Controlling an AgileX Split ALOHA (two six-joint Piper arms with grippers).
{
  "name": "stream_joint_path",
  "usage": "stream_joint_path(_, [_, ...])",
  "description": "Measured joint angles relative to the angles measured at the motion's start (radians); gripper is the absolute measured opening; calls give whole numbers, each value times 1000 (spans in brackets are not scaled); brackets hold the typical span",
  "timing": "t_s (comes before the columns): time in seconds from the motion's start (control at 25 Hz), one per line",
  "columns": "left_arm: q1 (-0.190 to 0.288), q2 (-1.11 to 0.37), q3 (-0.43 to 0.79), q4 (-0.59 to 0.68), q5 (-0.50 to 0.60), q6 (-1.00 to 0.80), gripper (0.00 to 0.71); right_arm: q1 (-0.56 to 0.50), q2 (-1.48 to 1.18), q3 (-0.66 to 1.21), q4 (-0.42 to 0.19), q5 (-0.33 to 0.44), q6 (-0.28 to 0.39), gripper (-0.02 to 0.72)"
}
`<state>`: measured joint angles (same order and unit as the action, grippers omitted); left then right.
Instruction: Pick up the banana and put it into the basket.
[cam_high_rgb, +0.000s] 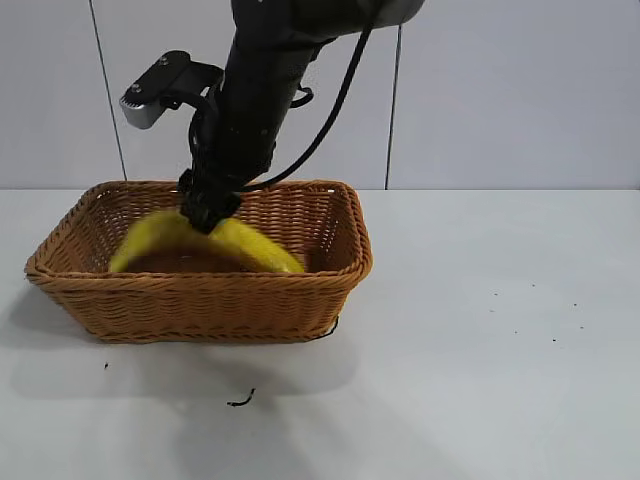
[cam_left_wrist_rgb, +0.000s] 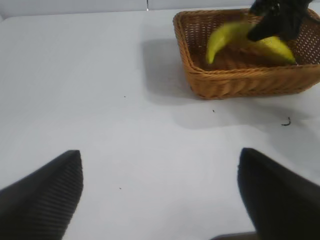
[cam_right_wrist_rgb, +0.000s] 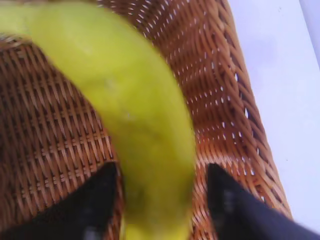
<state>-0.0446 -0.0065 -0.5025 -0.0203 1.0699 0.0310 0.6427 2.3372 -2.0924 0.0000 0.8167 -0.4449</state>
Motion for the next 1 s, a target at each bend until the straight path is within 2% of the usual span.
stream_joint_path(0.08, [0,0,0,0,0,0,635,-6,-15,-42,-20,62,103,689])
stream_joint_path(0.28, [0,0,0,0,0,0,635,-69,-25,-158,-39,245,314,689])
stream_joint_path(0.4, [0,0,0,0,0,0,635,-130,-25,-206,-40,330,407,689])
stream_joint_path(0.52, [0,0,0,0,0,0,635,-197,-25,-221,-40,380,467,689])
stream_joint_path(0.6, [0,0,0,0,0,0,635,-245,-25,-221,-40,390,486,689])
stream_joint_path(1.0, [0,0,0,0,0,0,635,-526,-25,-222,-43,394,486,689])
